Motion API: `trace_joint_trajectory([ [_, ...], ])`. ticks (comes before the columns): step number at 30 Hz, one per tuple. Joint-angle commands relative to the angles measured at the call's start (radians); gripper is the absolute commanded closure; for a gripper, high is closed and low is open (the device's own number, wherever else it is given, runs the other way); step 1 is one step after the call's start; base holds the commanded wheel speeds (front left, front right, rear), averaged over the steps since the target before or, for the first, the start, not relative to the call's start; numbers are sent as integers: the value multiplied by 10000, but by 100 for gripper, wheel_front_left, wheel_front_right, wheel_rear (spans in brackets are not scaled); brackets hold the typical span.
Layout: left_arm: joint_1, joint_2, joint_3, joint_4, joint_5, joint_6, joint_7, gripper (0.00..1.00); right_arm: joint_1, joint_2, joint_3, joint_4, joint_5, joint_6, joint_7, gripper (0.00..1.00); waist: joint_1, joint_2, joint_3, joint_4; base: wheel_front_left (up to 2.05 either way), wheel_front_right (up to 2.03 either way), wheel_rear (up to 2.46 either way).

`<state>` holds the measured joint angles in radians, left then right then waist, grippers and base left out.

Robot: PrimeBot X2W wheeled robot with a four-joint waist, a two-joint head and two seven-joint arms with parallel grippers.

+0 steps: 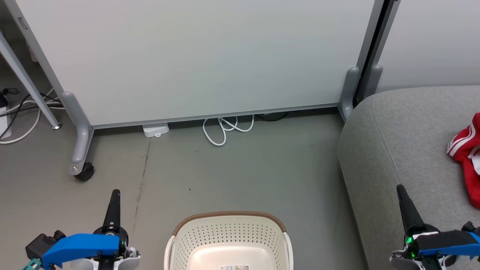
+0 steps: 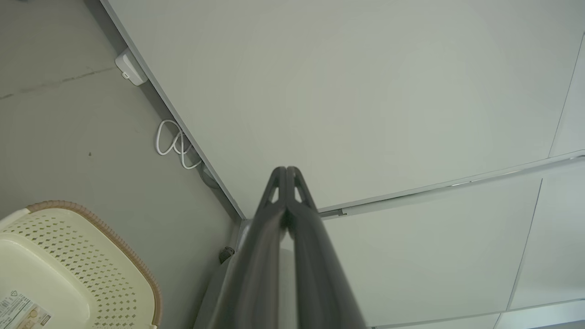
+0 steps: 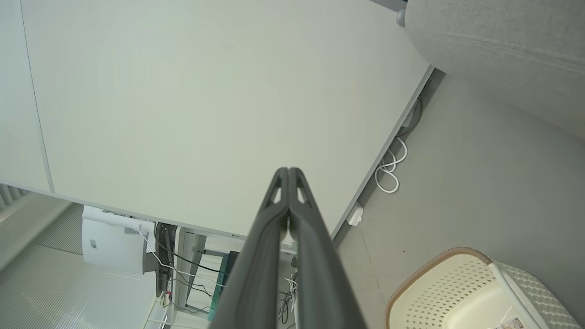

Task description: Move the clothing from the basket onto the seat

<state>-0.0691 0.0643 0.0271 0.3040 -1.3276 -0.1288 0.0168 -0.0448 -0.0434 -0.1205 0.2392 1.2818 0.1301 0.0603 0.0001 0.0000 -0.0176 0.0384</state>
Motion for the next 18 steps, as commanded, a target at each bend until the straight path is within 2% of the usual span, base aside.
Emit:
trace_joint_trajectory([
  [1,-246,43,119,-143,-290,-24,83,100,-247,-84,17,-35,324,9,75,100,0,0,12,-21,0,0,0],
  [18,-329,26,400,-367,-1536,-28,438,100,-455,-88,41,10,1703,15,290,100,0,0,93,-171,0,0,0],
])
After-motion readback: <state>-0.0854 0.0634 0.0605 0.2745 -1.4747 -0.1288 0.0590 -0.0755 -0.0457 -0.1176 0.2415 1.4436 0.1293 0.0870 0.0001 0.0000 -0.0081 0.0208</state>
